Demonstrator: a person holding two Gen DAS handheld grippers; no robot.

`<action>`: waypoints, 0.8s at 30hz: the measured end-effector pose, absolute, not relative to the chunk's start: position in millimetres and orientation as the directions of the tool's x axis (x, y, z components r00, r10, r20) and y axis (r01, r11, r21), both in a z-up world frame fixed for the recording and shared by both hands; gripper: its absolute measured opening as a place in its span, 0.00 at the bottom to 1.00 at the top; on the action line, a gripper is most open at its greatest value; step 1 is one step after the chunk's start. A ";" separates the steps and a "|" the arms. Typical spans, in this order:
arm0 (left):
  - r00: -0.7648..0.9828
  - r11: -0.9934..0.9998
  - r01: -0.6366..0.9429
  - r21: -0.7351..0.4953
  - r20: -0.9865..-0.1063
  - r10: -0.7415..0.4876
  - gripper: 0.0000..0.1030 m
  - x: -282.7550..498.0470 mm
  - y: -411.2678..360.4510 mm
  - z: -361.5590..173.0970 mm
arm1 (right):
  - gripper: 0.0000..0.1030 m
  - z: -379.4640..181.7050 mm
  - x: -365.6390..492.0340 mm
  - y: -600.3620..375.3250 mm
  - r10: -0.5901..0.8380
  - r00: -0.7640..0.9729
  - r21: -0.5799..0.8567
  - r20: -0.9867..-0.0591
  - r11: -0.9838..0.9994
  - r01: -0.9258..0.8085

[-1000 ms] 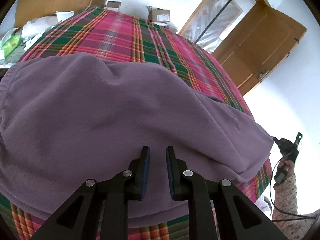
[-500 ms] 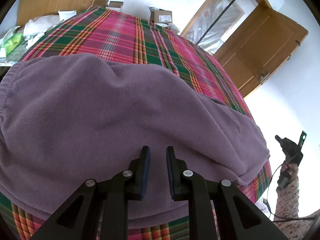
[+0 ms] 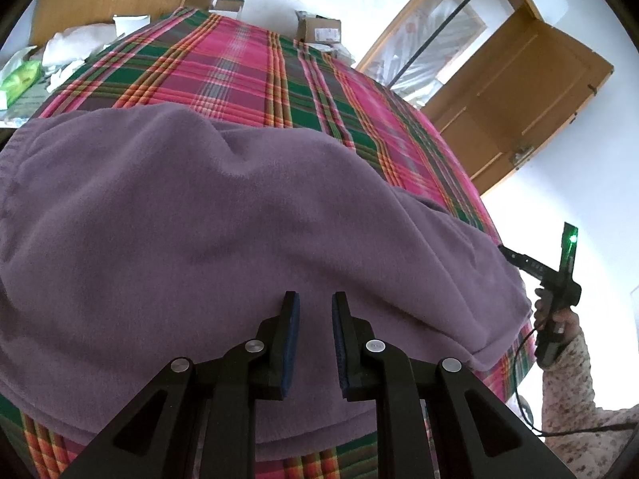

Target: Fold clothes

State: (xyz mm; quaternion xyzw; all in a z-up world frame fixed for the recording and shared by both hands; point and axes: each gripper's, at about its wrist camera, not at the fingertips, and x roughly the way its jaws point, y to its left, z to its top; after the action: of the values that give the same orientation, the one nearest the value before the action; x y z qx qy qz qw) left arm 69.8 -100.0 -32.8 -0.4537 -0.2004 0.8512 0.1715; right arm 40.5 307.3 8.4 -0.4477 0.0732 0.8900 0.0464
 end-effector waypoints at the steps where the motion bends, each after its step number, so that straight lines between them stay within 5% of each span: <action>1: -0.529 -0.860 -0.111 -0.497 -0.704 0.475 0.16 68.5 -99.8 -32.8 | 0.42 7.5 41.2 306.1 0.021 -0.592 0.079 -0.806 -0.986 -0.143; 8: -0.524 -0.851 -0.111 -0.514 -0.697 0.490 0.16 62.2 -101.2 -34.0 | 0.39 5.3 39.5 282.4 0.080 -0.579 -0.039 -0.811 -0.996 -0.083; 14: -0.524 -0.845 -0.110 -0.523 -0.692 0.496 0.16 59.3 -102.9 -35.4 | 0.02 8.4 40.2 271.1 0.074 -0.581 -0.066 -0.811 -0.997 -0.034; 24: -0.533 -0.846 -0.093 -0.525 -0.691 0.488 0.16 64.0 -111.2 -34.1 | 0.01 25.5 43.7 283.8 0.169 -0.644 -0.082 -0.746 -0.983 -0.164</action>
State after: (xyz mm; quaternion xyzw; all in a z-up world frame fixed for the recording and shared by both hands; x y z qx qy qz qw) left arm 64.0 -111.2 -34.1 -0.4518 -0.2183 0.8479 0.1714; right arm 43.7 283.8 25.5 -0.4120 -0.0034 0.9066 0.0918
